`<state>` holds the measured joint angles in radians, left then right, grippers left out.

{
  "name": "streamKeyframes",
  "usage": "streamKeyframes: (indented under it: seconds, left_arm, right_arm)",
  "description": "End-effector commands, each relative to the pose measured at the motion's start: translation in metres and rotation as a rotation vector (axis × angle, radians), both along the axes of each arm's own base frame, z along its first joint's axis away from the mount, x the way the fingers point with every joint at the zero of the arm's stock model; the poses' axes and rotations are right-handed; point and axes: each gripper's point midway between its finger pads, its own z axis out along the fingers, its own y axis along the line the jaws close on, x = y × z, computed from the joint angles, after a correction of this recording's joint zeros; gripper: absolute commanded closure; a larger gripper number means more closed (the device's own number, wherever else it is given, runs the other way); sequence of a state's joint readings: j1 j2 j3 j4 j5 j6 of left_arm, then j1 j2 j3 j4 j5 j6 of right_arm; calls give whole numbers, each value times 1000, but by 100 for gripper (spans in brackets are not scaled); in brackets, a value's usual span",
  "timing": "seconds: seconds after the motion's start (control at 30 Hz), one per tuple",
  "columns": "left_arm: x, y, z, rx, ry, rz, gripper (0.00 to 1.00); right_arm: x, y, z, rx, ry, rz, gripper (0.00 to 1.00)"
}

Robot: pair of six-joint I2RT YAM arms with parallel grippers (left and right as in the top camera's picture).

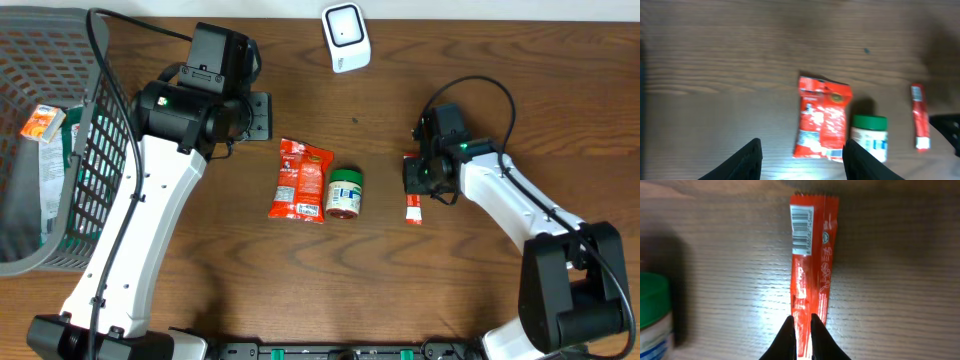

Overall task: Scan the item barcode
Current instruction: 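Lay the sachet flat beside the jar and open the right gripper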

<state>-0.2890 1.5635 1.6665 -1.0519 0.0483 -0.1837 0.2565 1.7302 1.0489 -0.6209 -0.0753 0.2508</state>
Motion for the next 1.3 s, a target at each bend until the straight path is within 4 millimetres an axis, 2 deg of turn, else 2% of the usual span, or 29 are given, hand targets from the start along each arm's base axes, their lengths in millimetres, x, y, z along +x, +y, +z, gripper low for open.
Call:
streamKeyframes:
  seconds: [0.0,0.2,0.5,0.7,0.93,1.07,1.27]
  left_arm:
    - [4,25,-6,119,-9,79,47]
    - [5,35,-12,170,-4,104,47]
    - [6,34,-16,174,6,103,47]
    - [7,34,-19,169,16,117,47]
    - [11,42,-23,160,26,164,47]
    - [13,49,-25,161,32,183,47]
    - [13,50,-26,162,34,186,47]
  right_arm:
    - [-8,-10,-17,-44,31,-11,92]
    - [-3,-22,-18,-107,1,-29,87]
    - [-1,-14,-20,-58,-10,-39,86]
    - [-10,-14,-35,-37,-5,-67,88]
    - [-15,15,-40,134,-1,-30,91]
    - [-16,26,-39,150,-3,-28,91]
    - [-20,57,-35,176,-21,5,91]
